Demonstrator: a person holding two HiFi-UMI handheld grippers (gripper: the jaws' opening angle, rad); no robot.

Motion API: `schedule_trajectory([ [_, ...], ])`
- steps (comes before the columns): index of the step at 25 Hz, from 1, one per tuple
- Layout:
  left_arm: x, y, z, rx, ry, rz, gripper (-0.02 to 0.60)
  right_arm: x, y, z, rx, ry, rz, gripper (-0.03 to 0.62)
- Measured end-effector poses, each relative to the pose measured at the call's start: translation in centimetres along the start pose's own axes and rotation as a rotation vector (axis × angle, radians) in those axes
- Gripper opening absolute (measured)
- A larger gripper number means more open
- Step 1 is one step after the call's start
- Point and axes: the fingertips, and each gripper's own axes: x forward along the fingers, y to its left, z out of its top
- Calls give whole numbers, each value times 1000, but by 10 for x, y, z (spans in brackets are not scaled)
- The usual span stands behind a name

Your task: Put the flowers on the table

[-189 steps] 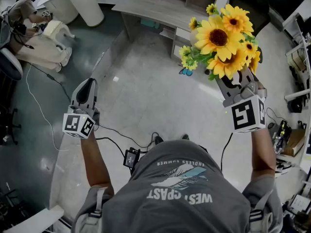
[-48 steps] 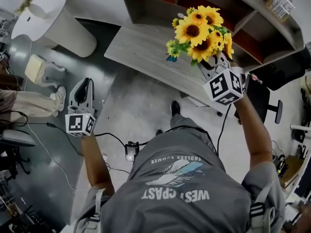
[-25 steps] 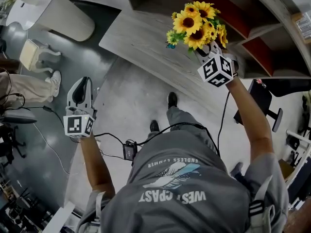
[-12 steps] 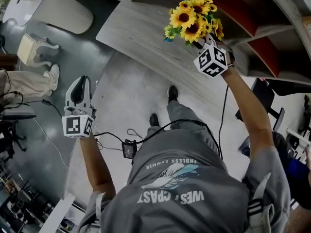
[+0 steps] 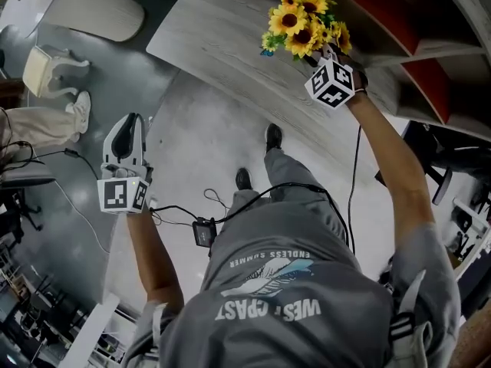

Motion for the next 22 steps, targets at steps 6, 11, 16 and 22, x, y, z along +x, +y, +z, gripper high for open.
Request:
schedule_trajectory([
  [6,8,4,-9,-14,20,-6,46,26,4,-16,-20,41,15,98],
  [11,16,5,-13,-26,27,-8,46,41,9,-26,-54,63,22,100],
  [16,25,1,-13,-31,33,-9,46,54,11,-37,-90,79,27,101],
  [22,36,2,-17,-41,48,-7,46,72,9,-53,-110,112,45,103],
])
